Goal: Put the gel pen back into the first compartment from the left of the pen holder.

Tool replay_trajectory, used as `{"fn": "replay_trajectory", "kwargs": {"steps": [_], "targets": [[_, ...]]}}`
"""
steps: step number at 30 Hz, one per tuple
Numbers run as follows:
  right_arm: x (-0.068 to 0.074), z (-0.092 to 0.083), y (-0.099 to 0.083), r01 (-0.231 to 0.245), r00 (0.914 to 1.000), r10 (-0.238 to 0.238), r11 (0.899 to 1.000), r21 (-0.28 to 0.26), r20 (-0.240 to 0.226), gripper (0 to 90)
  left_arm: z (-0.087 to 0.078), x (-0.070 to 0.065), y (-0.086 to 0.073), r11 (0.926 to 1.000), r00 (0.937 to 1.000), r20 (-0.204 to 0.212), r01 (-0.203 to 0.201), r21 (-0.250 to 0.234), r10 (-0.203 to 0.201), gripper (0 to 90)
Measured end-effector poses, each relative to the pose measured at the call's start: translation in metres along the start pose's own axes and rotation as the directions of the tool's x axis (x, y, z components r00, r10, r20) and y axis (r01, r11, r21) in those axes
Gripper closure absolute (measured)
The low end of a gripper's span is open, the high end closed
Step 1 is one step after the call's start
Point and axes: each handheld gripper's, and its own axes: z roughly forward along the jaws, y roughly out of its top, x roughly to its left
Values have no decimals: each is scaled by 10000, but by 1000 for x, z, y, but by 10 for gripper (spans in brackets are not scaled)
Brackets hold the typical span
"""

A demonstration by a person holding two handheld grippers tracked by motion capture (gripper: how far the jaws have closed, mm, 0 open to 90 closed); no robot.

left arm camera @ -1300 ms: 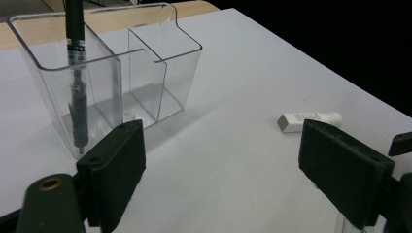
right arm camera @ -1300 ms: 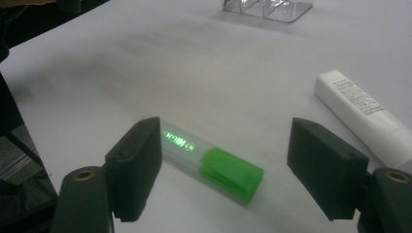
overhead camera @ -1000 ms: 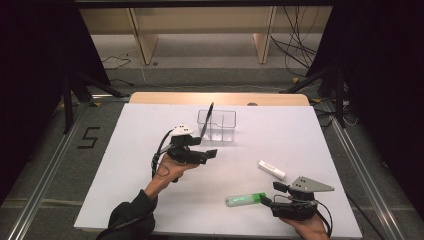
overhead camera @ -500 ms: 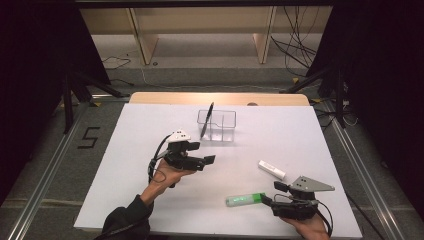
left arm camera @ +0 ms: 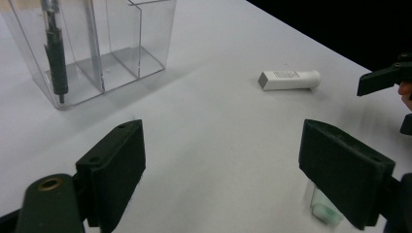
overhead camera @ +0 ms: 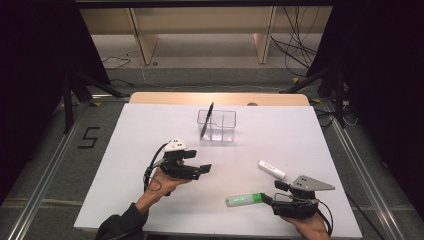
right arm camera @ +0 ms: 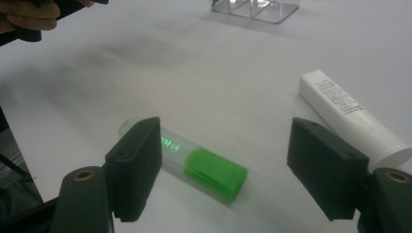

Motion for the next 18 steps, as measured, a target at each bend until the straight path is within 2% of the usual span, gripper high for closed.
{"fn": "replay_trajectory", "kwargs": {"steps": [4, 6, 14, 18], "targets": [[1, 0, 0, 10, 10000, -10, 10000, -8, -6, 294, 0, -3, -3, 9997, 9998, 22, -191, 137, 190, 168], [0, 0, 0, 7, 10000, -7, 10000, -7, -3, 294, -1, -5, -4, 9998, 9999, 35, -155, 149, 154, 168], [1, 0, 0, 22, 10000, -22, 10000, 35, -11, 294, 5, -17, -6, 9981, 9986, 326, -423, 455, 408, 167], [1, 1, -1, 23, 10000, -23, 10000, 53, -17, 294, 7, -24, -5, 9953, 9966, 472, -708, 654, 678, 167]]}}
